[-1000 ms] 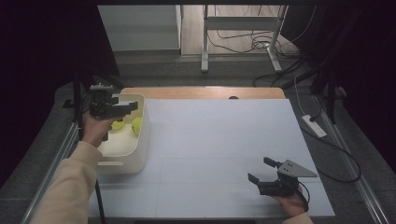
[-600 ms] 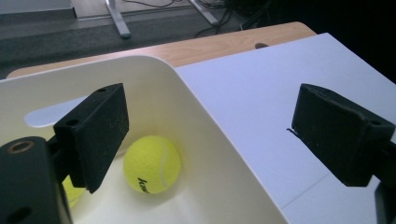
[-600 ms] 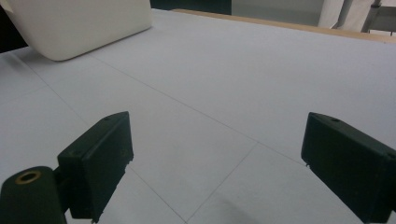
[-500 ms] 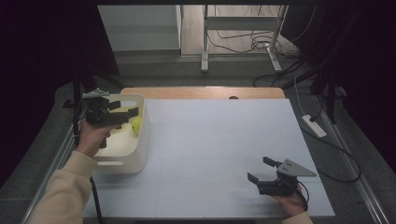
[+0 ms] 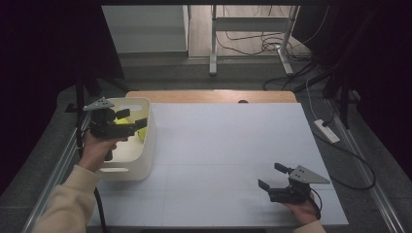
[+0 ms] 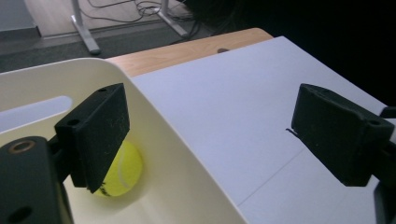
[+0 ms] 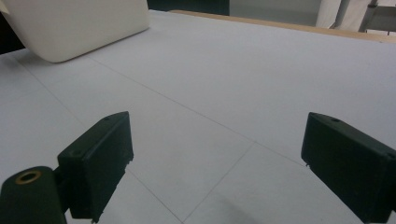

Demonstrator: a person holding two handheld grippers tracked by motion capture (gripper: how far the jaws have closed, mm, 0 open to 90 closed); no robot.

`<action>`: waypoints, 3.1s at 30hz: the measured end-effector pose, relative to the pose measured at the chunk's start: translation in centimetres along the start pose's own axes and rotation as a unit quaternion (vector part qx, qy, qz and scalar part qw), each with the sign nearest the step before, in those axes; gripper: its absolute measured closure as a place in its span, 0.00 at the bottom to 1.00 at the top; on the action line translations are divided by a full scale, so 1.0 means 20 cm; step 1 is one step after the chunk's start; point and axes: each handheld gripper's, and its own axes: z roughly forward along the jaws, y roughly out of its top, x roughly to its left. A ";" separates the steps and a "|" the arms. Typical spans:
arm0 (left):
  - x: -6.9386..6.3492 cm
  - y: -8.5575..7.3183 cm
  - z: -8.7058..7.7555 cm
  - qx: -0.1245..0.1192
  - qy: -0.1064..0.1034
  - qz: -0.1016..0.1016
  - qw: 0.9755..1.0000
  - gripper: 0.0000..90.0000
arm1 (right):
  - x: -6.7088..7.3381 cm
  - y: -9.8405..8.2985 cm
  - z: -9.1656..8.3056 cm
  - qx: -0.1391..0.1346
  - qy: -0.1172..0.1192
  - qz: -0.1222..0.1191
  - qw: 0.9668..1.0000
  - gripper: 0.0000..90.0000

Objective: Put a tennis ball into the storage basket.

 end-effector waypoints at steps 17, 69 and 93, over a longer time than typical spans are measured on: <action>-0.19 -0.06 -0.03 -0.036 -0.043 0.049 0.997 0.14 | -0.02 -0.01 0.00 -0.001 0.001 0.001 1.000 0.10; -0.53 -0.50 0.07 -0.023 -0.121 0.132 0.984 0.16 | 0.00 0.00 0.00 0.004 0.005 -0.006 1.000 0.10; -0.44 -0.72 0.15 0.021 -0.090 0.107 0.990 0.16 | 0.01 -0.01 -0.01 0.005 0.004 -0.006 1.000 0.10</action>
